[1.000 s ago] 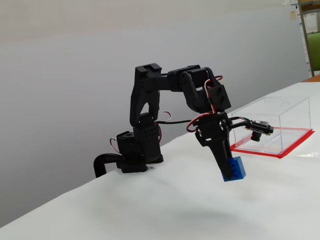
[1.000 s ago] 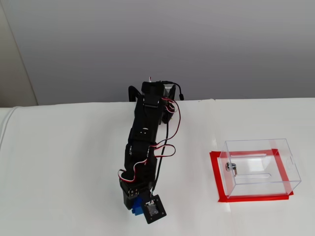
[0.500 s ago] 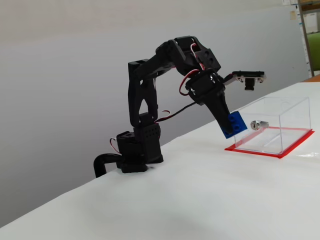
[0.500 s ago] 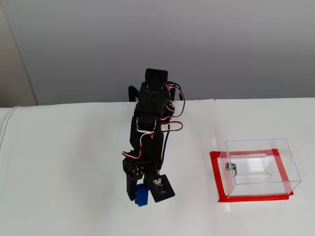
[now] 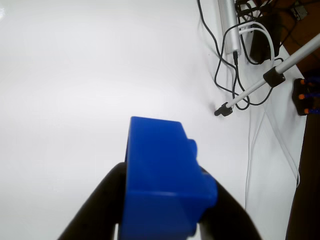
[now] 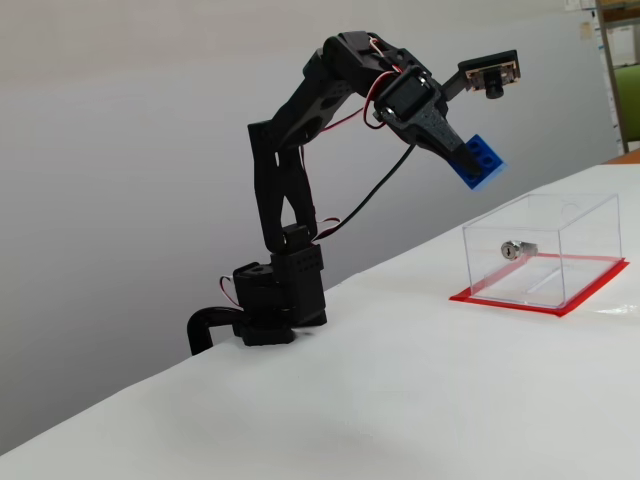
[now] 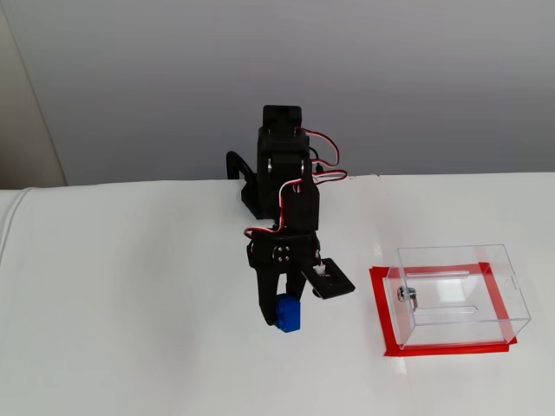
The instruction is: Pick the blue lego brick and place it into the transparent box
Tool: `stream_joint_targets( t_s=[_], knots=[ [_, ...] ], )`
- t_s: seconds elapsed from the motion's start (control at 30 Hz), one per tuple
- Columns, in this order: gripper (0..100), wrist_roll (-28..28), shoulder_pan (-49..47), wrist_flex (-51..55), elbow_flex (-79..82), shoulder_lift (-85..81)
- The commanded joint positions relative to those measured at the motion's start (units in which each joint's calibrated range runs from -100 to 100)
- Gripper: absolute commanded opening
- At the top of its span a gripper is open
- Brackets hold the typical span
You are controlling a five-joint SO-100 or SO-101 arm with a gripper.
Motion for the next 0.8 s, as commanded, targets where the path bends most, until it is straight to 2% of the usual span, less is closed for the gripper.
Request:
stream_joint_targets(
  t_s=[0.0, 0.17, 0.47, 0.77],
  knots=[
    [2, -3.2, -3.7, -0.2, -2.3, -5.4],
    [2, -8.5, -10.5, -0.1, -2.3, -8.7],
    [2, -9.2, -24.7, 3.7, -2.2, -12.4],
    [2, -14.2, -38.2, 3.8, -2.2, -13.6]
  ],
)
